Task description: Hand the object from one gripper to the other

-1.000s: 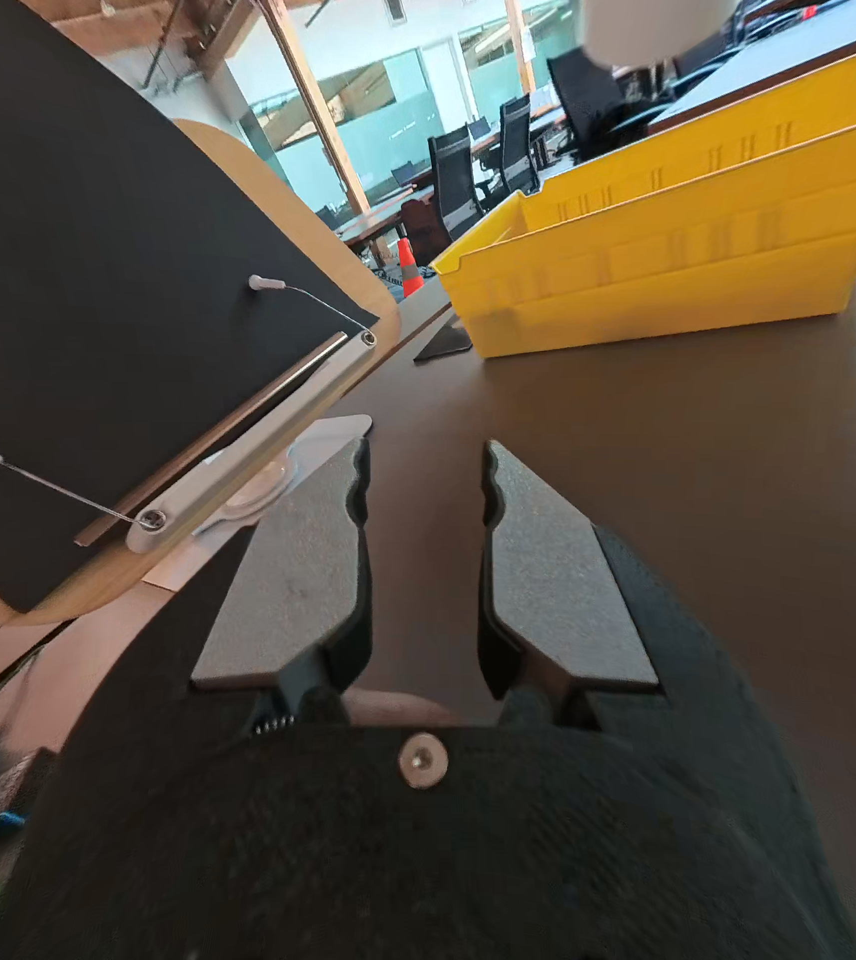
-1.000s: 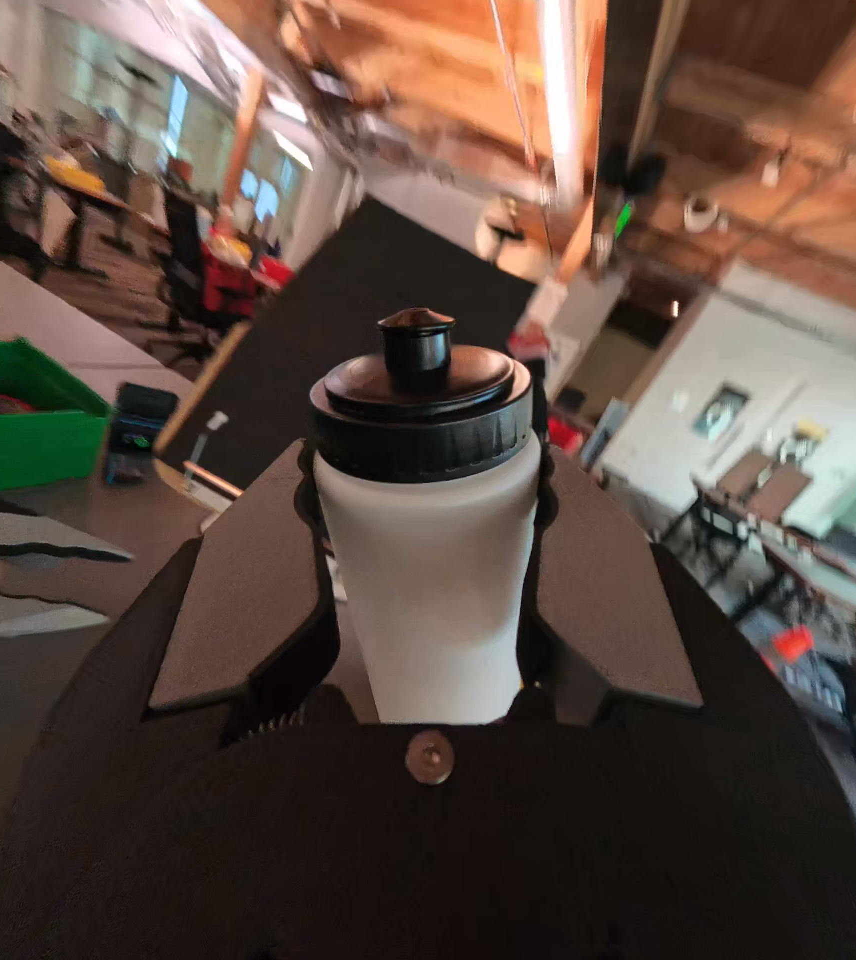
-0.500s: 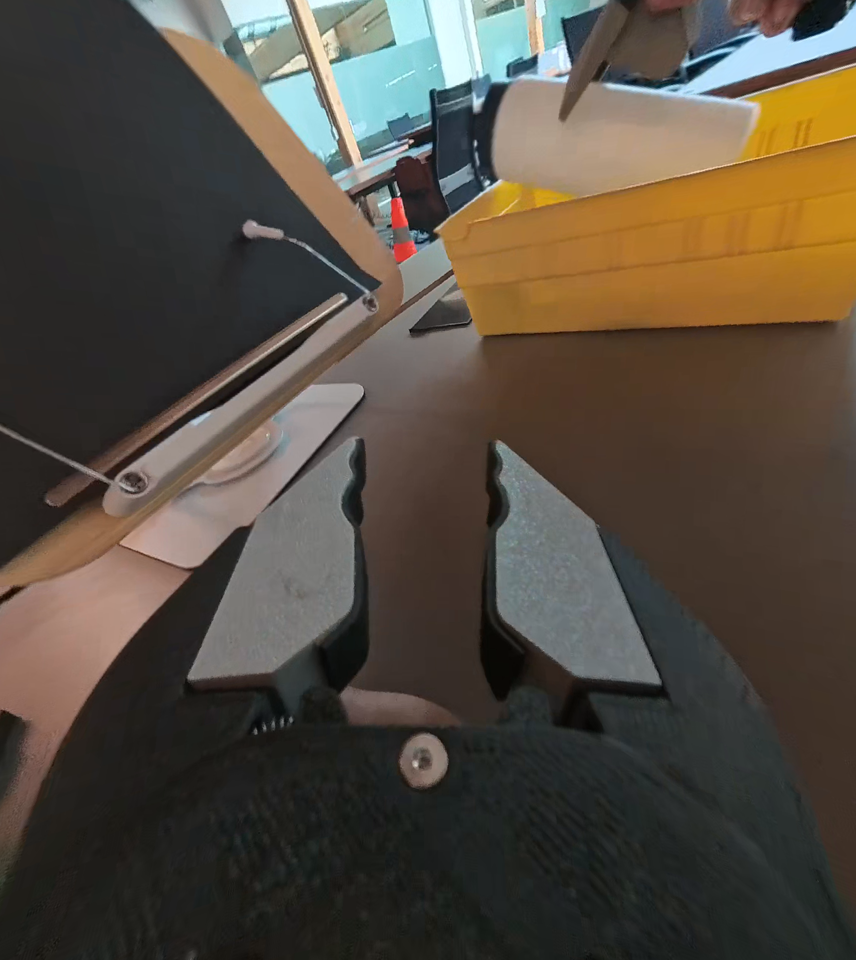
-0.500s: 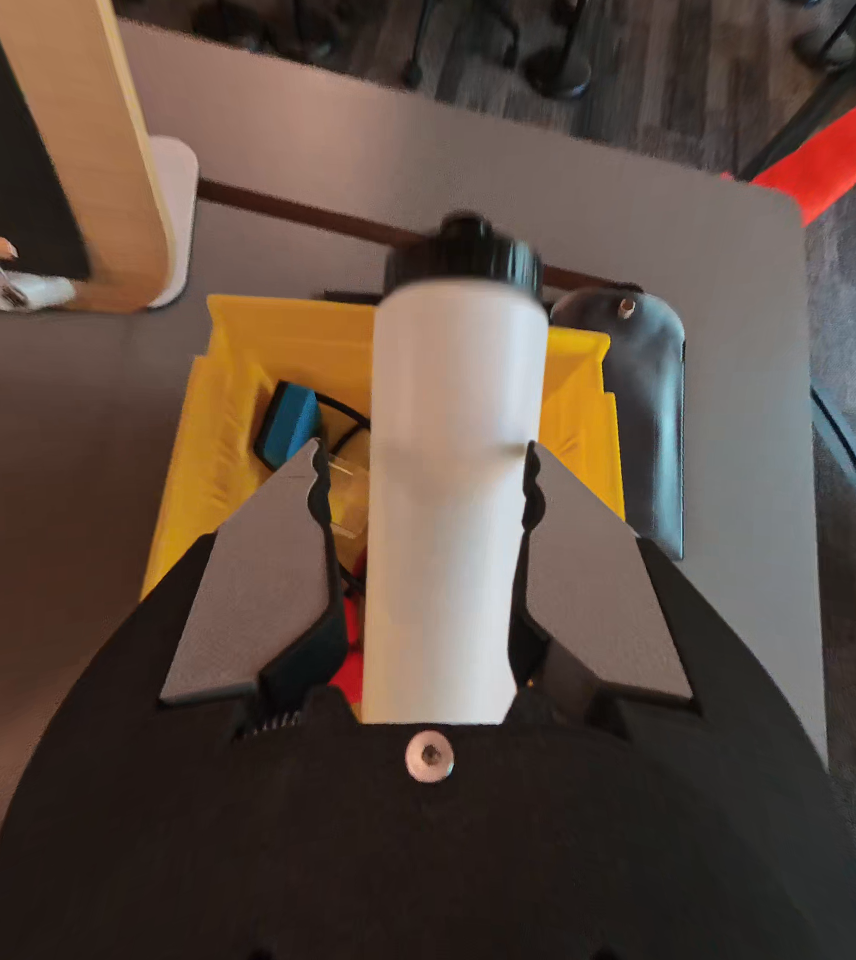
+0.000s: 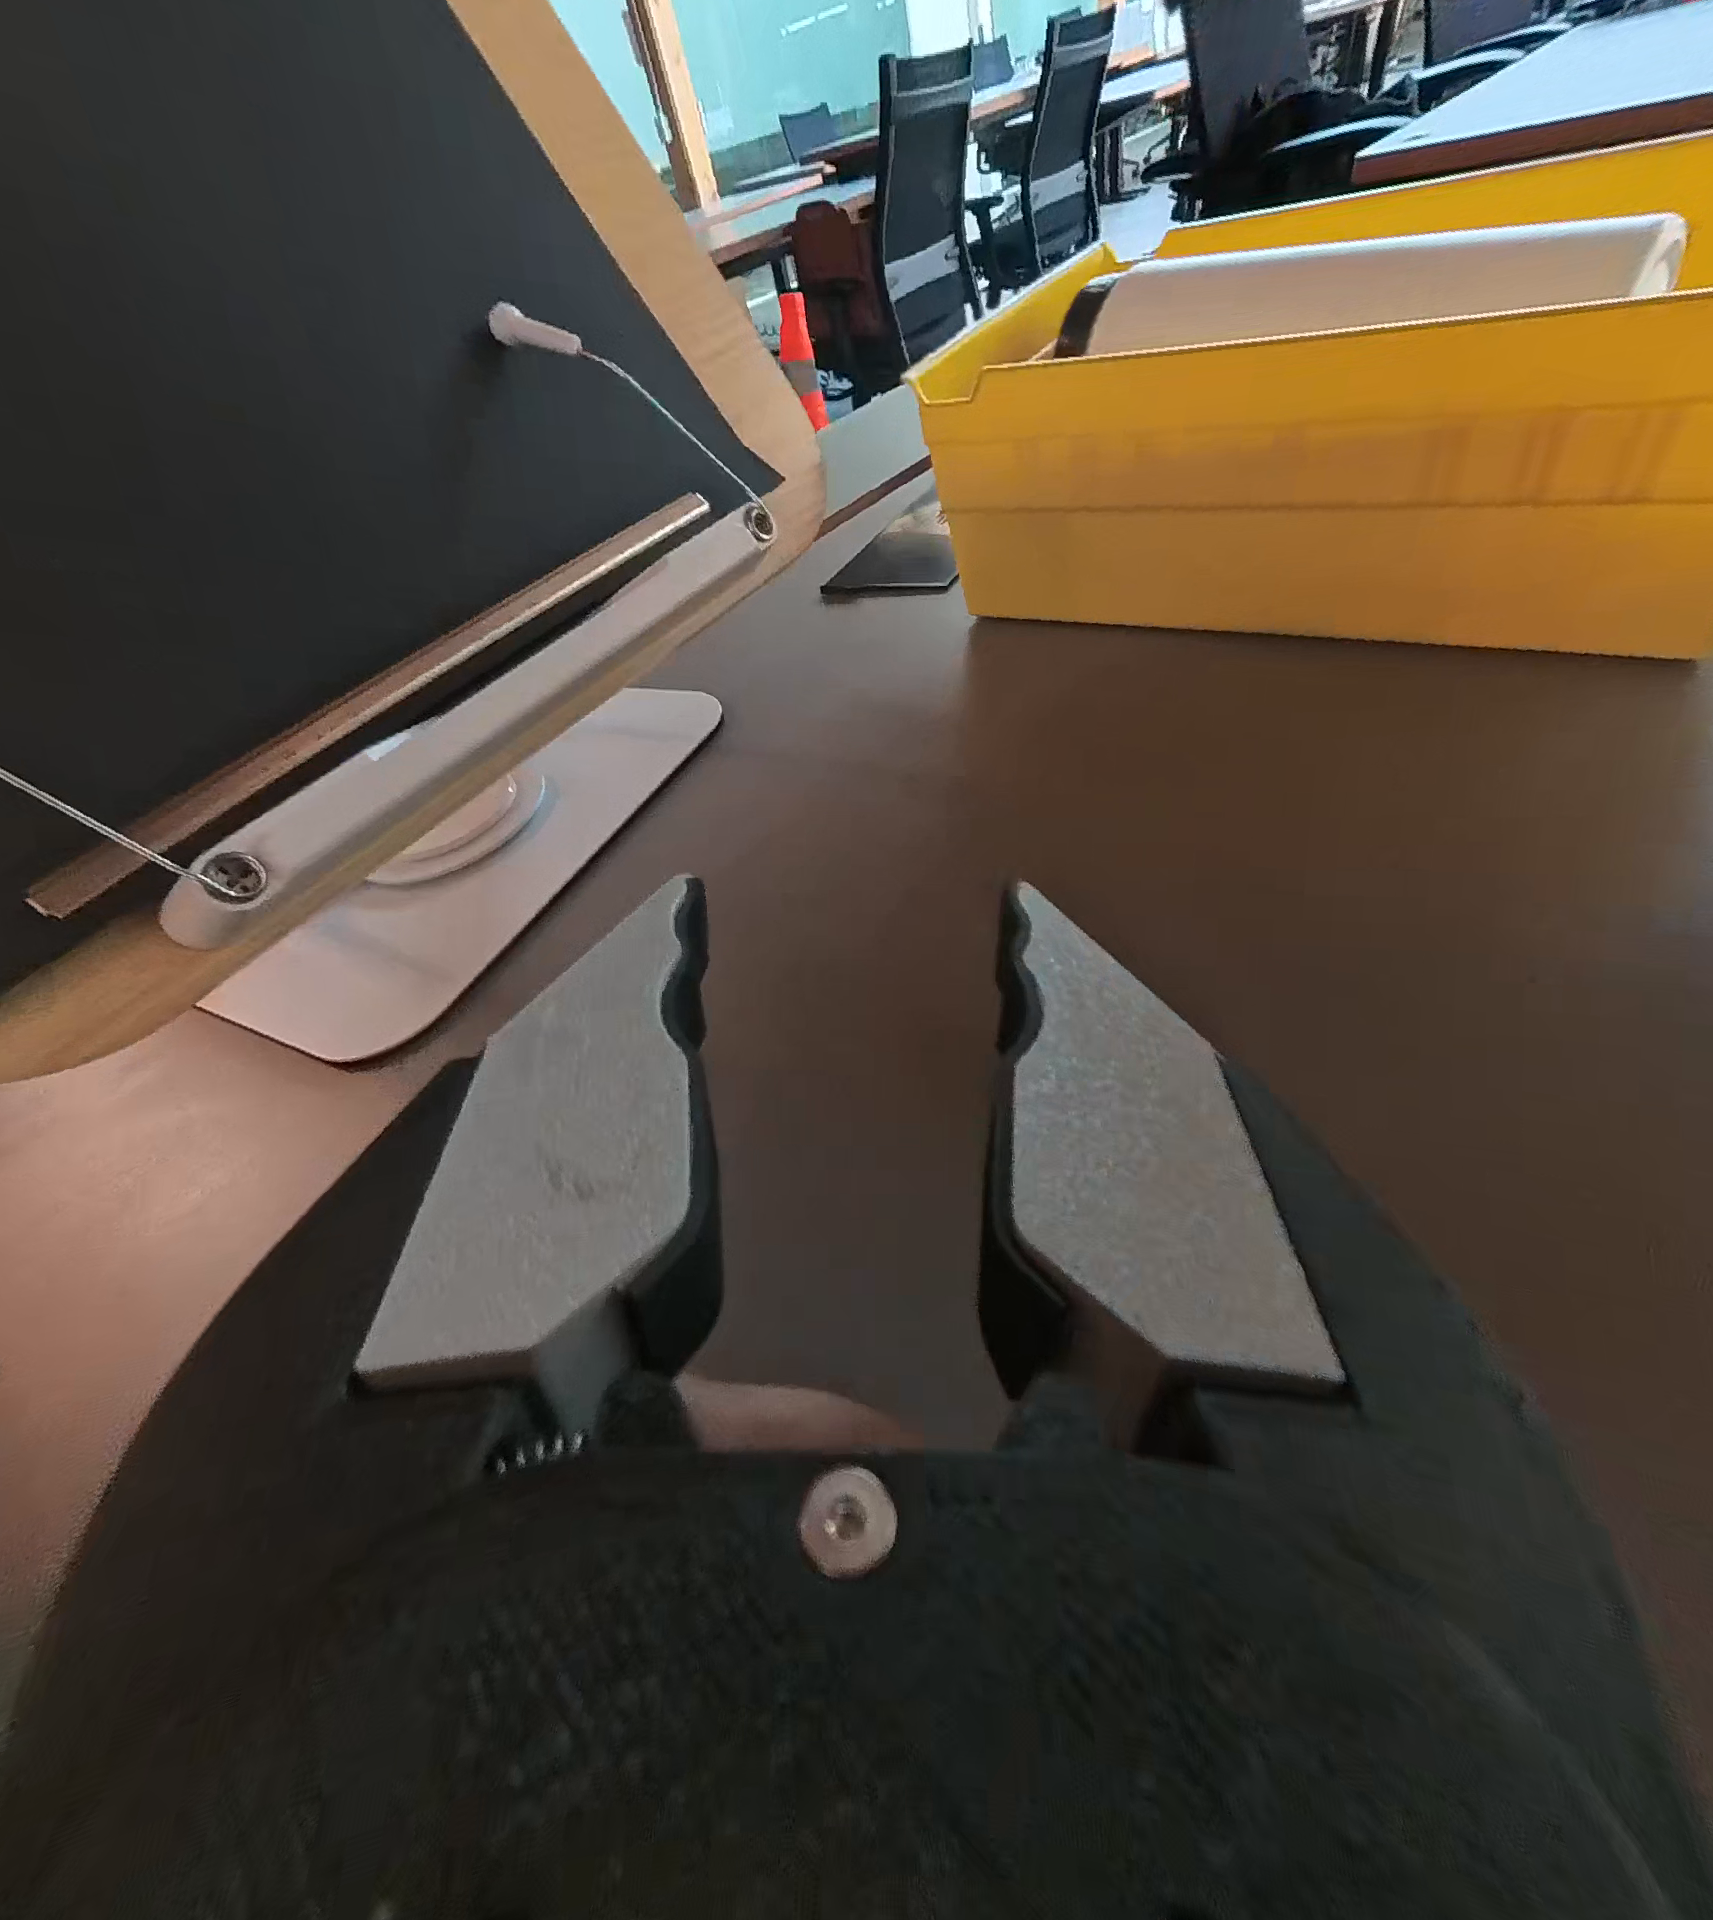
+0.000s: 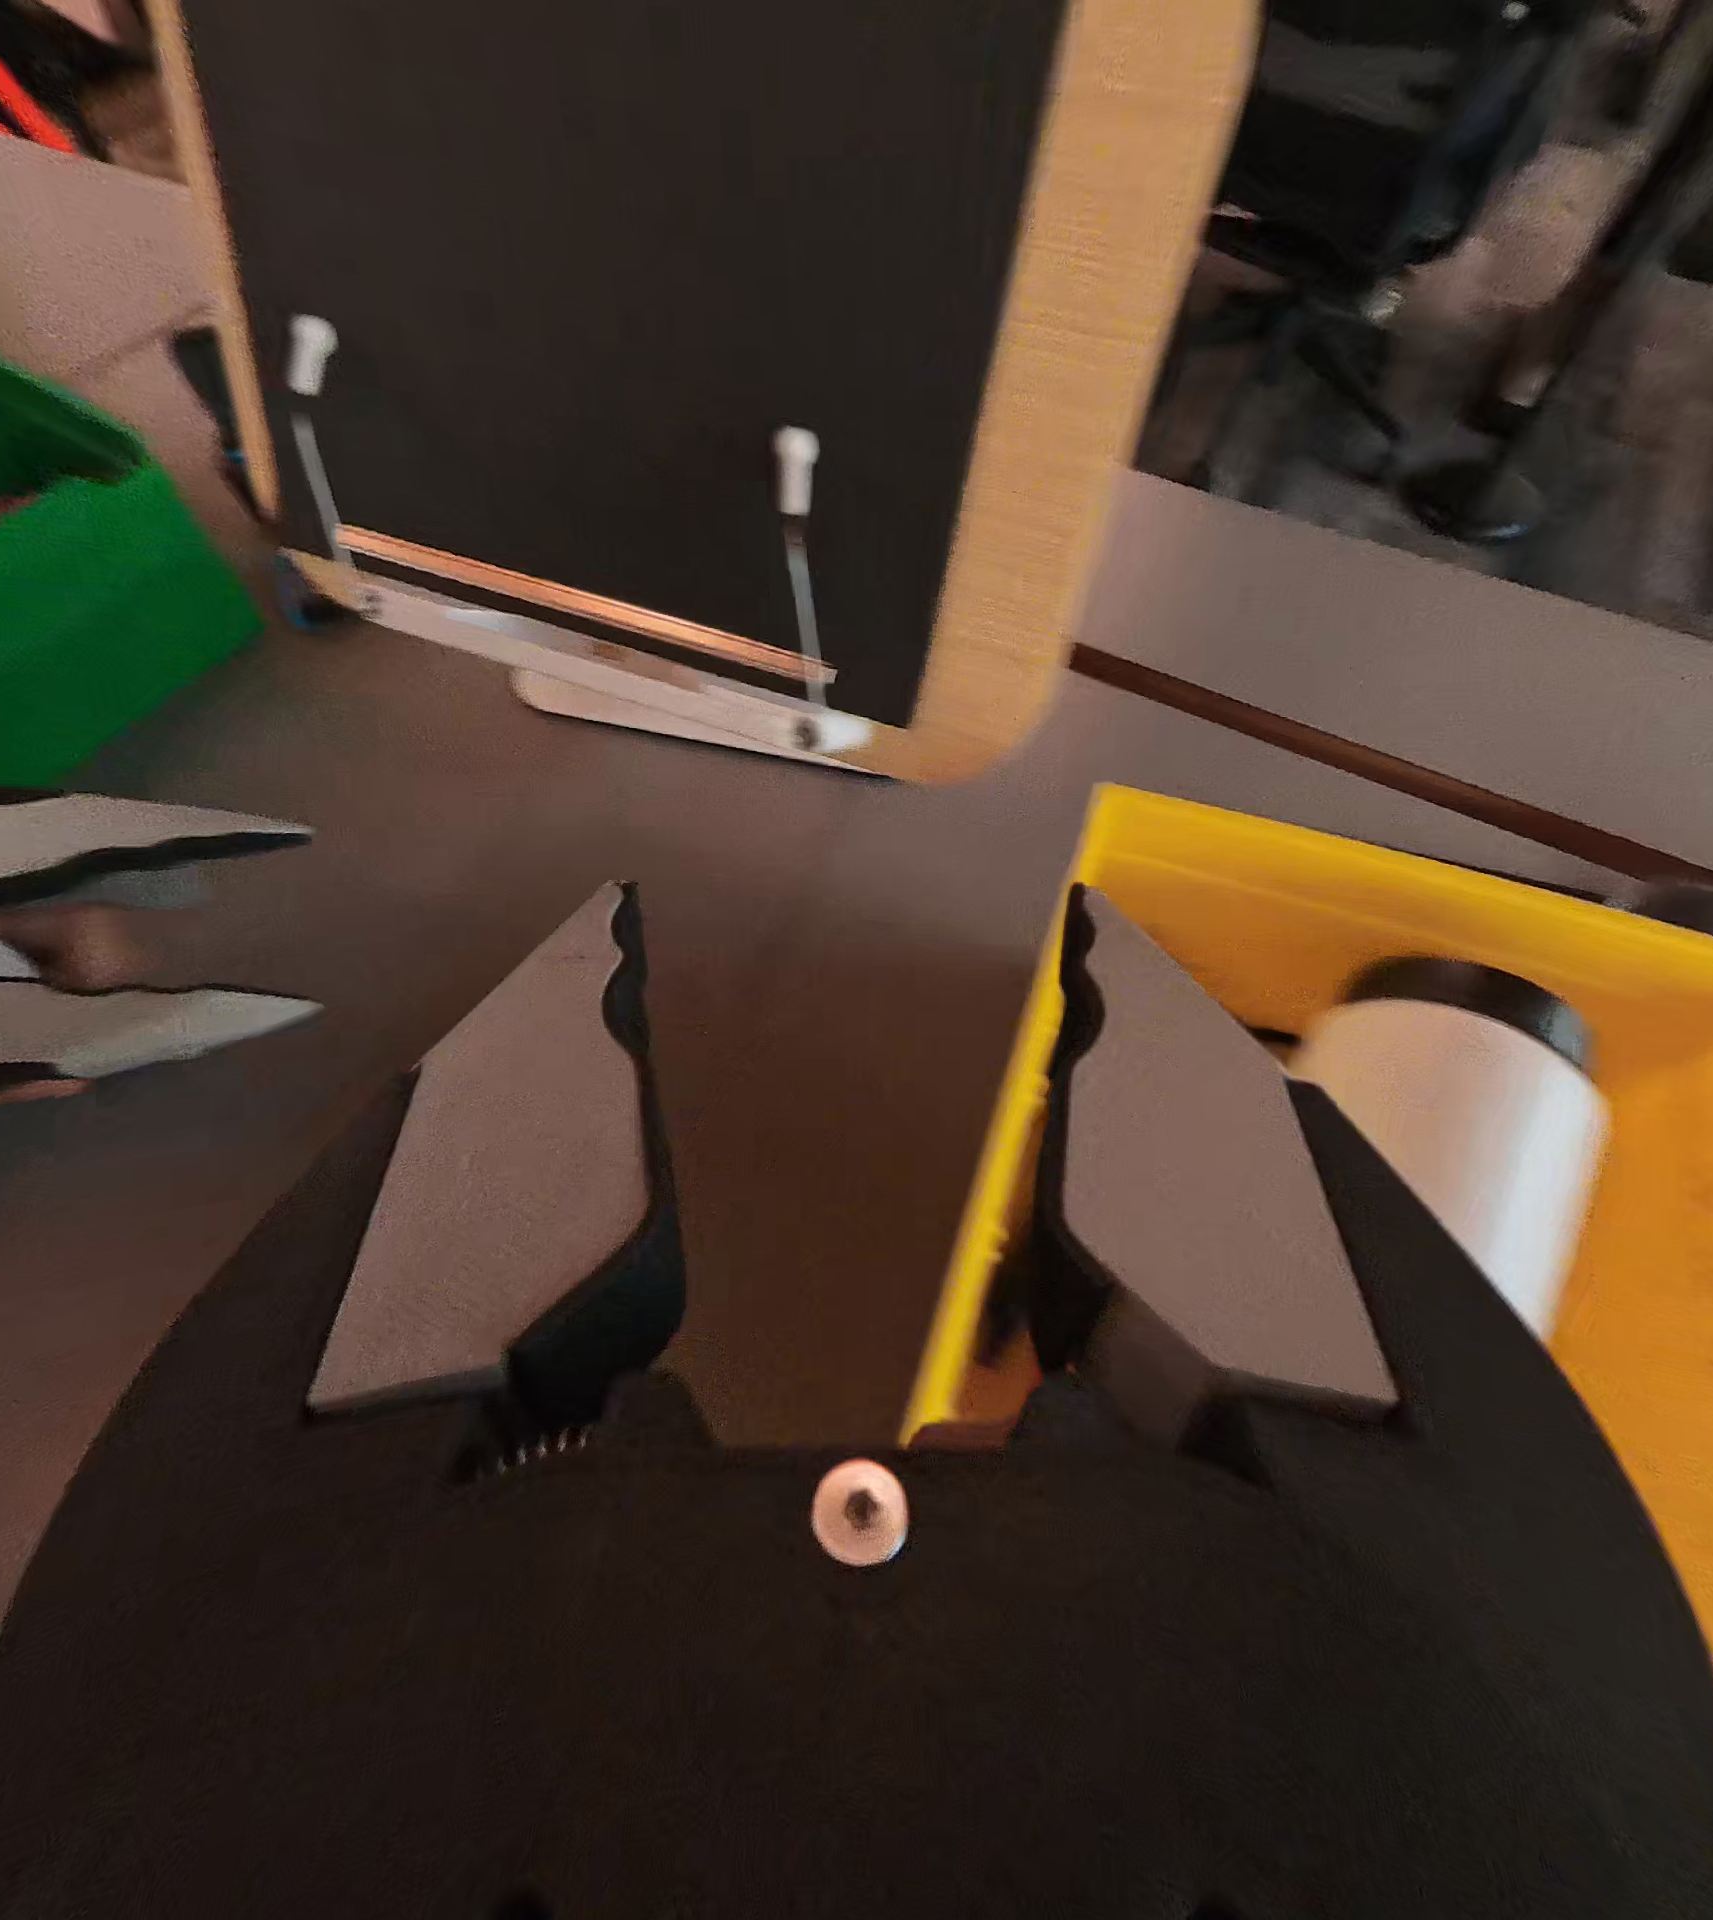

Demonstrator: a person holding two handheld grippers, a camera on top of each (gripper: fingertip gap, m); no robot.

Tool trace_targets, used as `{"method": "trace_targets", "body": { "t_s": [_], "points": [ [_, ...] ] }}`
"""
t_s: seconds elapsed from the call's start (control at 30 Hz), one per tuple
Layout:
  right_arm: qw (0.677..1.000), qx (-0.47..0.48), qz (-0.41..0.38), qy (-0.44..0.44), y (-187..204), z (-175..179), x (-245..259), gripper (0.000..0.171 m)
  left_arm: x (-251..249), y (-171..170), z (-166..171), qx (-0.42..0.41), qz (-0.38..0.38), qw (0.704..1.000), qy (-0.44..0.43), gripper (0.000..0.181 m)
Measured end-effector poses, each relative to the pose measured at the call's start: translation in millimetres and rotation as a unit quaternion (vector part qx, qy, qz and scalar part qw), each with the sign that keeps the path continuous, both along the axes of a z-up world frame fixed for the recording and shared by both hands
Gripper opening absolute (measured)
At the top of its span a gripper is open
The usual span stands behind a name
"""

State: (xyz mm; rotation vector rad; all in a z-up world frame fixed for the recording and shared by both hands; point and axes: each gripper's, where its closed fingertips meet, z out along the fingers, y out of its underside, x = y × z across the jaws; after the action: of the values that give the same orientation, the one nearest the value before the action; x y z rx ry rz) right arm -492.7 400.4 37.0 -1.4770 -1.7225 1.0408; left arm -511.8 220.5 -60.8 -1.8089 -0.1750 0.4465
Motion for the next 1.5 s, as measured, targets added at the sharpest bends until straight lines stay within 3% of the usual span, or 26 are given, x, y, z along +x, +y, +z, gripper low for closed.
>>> {"method": "trace_targets", "body": {
  "t_s": [0.17,0.3,0.37,0.43,0.5,0.7,0.87,1.17,1.33,1.5],
  "points": [
    [0.997,-0.042,0.066,0.012,-81,-16,-17,0.095,-2,2,-5,-0.009,-0.004,1.0,-0.023,0.073],
    [0.995,-0.032,0.077,0.051,-114,-33,-37,0.093,0,3,-4,-0.005,-0.017,1.0,-0.026,0.077],
    [0.996,-0.035,0.07,0.049,-117,-50,-51,0.099,-2,1,-2,0.0,-0.015,1.0,-0.021,0.071],
    [0.996,-0.027,0.054,0.064,-114,-61,-67,0.102,-8,-4,6,0.021,0.001,1.0,0.007,0.04],
    [0.995,-0.027,0.057,0.079,-120,-69,-77,0.102,-8,-8,13,0.041,-0.002,0.999,0.025,0.02],
    [0.992,-0.03,0.069,0.099,-135,-88,-80,0.1,-12,-11,12,0.041,-0.004,0.999,0.007,0.0],
    [0.989,-0.039,0.083,0.117,-143,-89,-74,0.088,-15,-11,11,0.035,0.001,0.999,0.021,0.0],
    [0.989,-0.017,0.109,0.1,-161,-109,-83,0.101,-29,-22,14,0.047,0.031,0.998,0.018,0.0],
    [0.988,-0.03,0.122,0.091,-165,-111,-85,0.091,-38,-27,15,0.046,0.058,0.997,0.03,0.0],
    [0.987,-0.05,0.133,0.075,-168,-114,-87,0.088,-41,-28,12,0.044,0.057,0.997,0.013,0.014]
  ]
}}
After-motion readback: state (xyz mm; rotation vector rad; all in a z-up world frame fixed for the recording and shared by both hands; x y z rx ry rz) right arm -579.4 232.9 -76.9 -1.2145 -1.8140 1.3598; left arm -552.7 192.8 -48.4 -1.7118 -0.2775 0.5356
